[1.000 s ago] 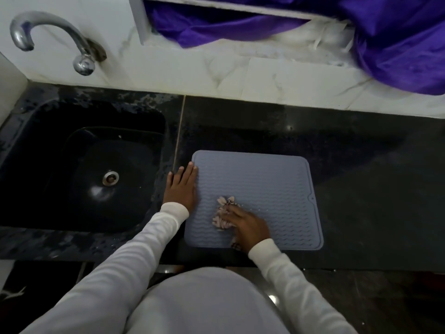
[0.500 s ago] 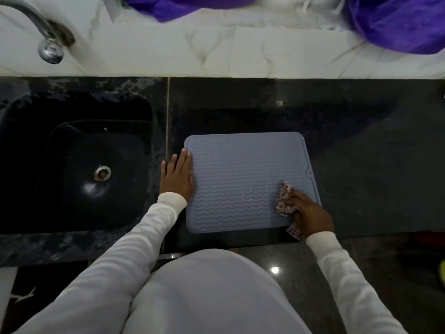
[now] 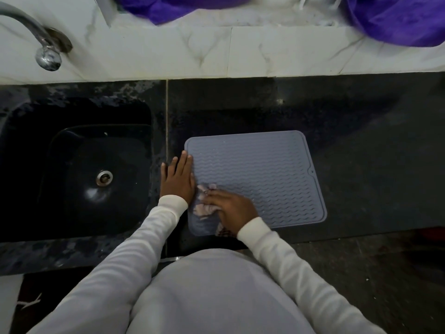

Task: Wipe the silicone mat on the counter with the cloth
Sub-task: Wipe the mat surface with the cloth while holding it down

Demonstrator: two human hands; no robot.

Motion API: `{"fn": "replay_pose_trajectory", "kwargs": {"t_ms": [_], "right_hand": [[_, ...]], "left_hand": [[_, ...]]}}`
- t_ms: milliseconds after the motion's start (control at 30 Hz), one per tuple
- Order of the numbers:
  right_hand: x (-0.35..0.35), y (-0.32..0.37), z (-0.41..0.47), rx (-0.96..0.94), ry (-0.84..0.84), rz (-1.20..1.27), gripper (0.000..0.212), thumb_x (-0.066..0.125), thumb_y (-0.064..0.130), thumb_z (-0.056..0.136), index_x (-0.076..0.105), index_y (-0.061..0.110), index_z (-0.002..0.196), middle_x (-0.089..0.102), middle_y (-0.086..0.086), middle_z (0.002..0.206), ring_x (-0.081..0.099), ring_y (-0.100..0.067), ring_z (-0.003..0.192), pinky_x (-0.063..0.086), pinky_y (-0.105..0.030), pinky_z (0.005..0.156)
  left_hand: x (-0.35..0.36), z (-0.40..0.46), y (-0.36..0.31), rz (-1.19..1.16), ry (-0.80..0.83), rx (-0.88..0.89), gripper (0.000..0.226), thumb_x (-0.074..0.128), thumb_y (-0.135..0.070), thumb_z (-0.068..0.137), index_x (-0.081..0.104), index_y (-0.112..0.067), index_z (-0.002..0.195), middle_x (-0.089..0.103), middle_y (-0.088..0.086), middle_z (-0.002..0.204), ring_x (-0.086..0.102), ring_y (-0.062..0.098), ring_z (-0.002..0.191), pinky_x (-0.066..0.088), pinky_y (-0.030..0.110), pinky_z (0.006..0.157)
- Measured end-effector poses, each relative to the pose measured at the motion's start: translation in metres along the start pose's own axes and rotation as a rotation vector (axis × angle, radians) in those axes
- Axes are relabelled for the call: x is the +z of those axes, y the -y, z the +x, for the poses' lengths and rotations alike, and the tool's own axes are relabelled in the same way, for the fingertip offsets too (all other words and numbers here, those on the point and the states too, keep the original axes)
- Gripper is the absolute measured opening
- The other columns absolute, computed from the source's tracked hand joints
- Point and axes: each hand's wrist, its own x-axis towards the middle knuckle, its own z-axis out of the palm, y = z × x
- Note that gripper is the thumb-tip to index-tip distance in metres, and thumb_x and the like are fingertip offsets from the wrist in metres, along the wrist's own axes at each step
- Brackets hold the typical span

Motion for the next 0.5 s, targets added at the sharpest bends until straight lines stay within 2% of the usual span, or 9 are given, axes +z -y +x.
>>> {"fn": "replay_pose_trajectory", "kwargs": {"t_ms": [67,133,167,233,300,367,500], "right_hand": [[0.013,-0.012,0.004,-0.019,0.133,-0.079,0.045,0.070,0.010,0.068,0.071,0.029,0.109,0.061,0.008,0.130,0.067,-0.019,0.100,0.057,-0.028,0.075],[0.012,-0.029,-0.002,-0.018,0.212,-0.130,0.052,0.075,0.015,0.065,0.066,0.035,0.113,0.051,0.015,0.139,0.069,-0.022,0.096,0.059,-0.033,0.068],[0.008,-0.037,-0.006,-0.033,0.220,-0.154,0.050,0.072,0.018,0.068,0.065,0.036,0.114,0.048,0.016,0.142,0.069,-0.023,0.096,0.059,-0.034,0.068],[-0.007,-0.050,-0.016,-0.035,0.195,-0.166,0.041,0.054,0.024,0.075,0.066,0.035,0.112,0.053,0.013,0.138,0.069,-0.023,0.095,0.059,-0.035,0.068],[-0.024,-0.066,-0.027,-0.002,0.139,-0.190,0.043,0.046,0.025,0.072,0.070,0.033,0.107,0.062,0.008,0.129,0.070,-0.021,0.094,0.059,-0.034,0.070],[-0.040,-0.084,-0.040,0.064,0.081,-0.214,0.045,0.057,0.016,0.068,0.070,0.032,0.108,0.063,0.007,0.127,0.070,-0.022,0.095,0.058,-0.033,0.074],[-0.076,-0.120,-0.073,0.231,0.052,-0.205,0.076,0.082,0.005,0.057,0.062,0.034,0.124,0.050,0.014,0.138,0.064,-0.022,0.109,0.049,-0.032,0.093]], "left_hand": [[-0.002,0.000,0.000,-0.004,-0.001,0.003,0.064,0.011,-0.040,0.092,0.022,-0.023,0.152,0.018,-0.003,0.160,0.022,0.027,0.145,0.007,0.054,0.118],[-0.002,0.000,0.001,-0.009,0.003,0.003,0.063,0.013,-0.040,0.092,0.023,-0.024,0.152,0.019,-0.004,0.160,0.023,0.027,0.144,0.007,0.055,0.118],[-0.002,0.000,0.001,-0.009,0.000,0.003,0.062,0.013,-0.040,0.092,0.023,-0.024,0.152,0.019,-0.004,0.160,0.023,0.027,0.144,0.008,0.055,0.118],[0.000,-0.001,0.002,-0.002,0.001,-0.001,0.061,0.014,-0.040,0.094,0.021,-0.025,0.153,0.017,-0.005,0.160,0.023,0.027,0.145,0.008,0.056,0.118],[0.002,-0.001,0.002,0.004,0.009,-0.006,0.062,0.013,-0.040,0.094,0.019,-0.025,0.153,0.015,-0.005,0.161,0.022,0.027,0.145,0.007,0.055,0.118],[0.001,-0.001,0.001,-0.004,-0.001,-0.008,0.062,0.014,-0.040,0.093,0.021,-0.024,0.153,0.017,-0.004,0.160,0.024,0.027,0.144,0.008,0.055,0.118],[0.003,-0.001,-0.003,0.005,-0.006,-0.022,0.063,0.013,-0.040,0.093,0.020,-0.024,0.153,0.017,-0.004,0.161,0.023,0.027,0.145,0.006,0.053,0.118]]}}
